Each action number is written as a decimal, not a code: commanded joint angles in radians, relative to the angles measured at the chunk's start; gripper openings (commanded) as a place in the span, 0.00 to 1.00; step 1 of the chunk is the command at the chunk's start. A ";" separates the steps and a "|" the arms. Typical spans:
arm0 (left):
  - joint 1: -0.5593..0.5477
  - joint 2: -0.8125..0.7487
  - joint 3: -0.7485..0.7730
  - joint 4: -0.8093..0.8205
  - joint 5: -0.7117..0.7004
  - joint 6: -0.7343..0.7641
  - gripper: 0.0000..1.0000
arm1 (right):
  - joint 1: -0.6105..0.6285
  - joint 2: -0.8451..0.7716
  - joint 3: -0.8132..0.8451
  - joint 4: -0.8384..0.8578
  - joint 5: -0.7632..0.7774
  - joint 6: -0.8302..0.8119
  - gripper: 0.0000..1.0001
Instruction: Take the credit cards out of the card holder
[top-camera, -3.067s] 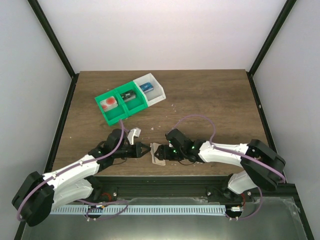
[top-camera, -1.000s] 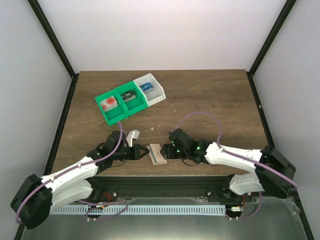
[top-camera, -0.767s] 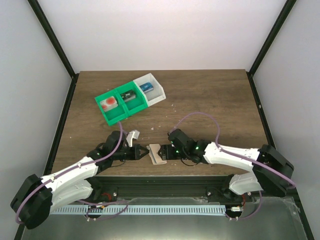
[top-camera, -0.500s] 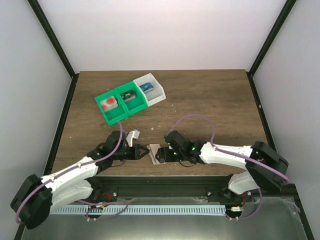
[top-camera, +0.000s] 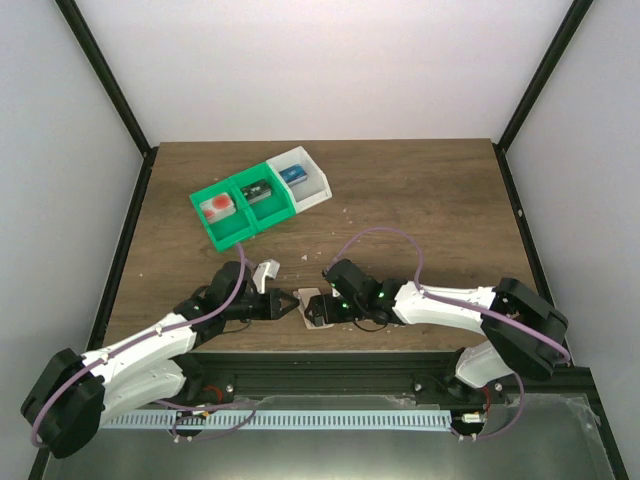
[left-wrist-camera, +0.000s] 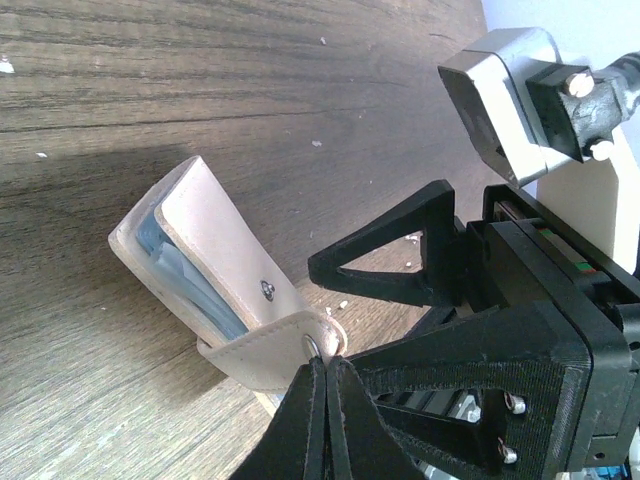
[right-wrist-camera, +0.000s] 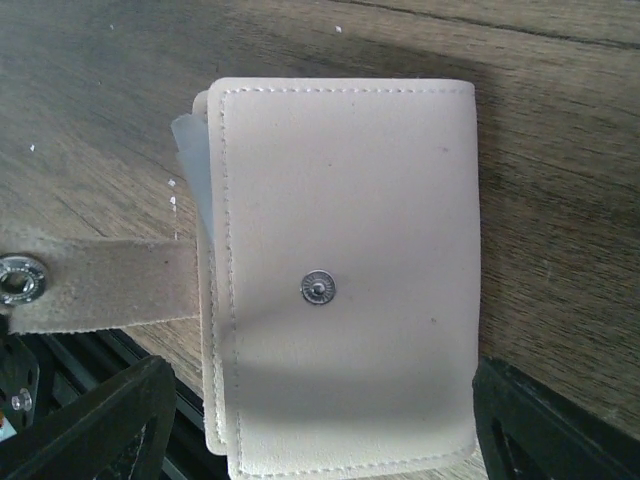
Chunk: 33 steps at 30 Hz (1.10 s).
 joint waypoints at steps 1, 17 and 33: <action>0.003 -0.009 0.006 0.009 0.018 0.002 0.00 | 0.011 0.021 0.025 0.019 -0.011 -0.010 0.83; 0.003 -0.049 -0.014 -0.027 -0.001 0.008 0.00 | 0.011 -0.019 0.070 -0.101 0.135 -0.039 0.58; 0.004 -0.054 -0.032 -0.023 -0.008 0.007 0.00 | 0.009 0.003 0.125 -0.114 0.143 -0.097 0.51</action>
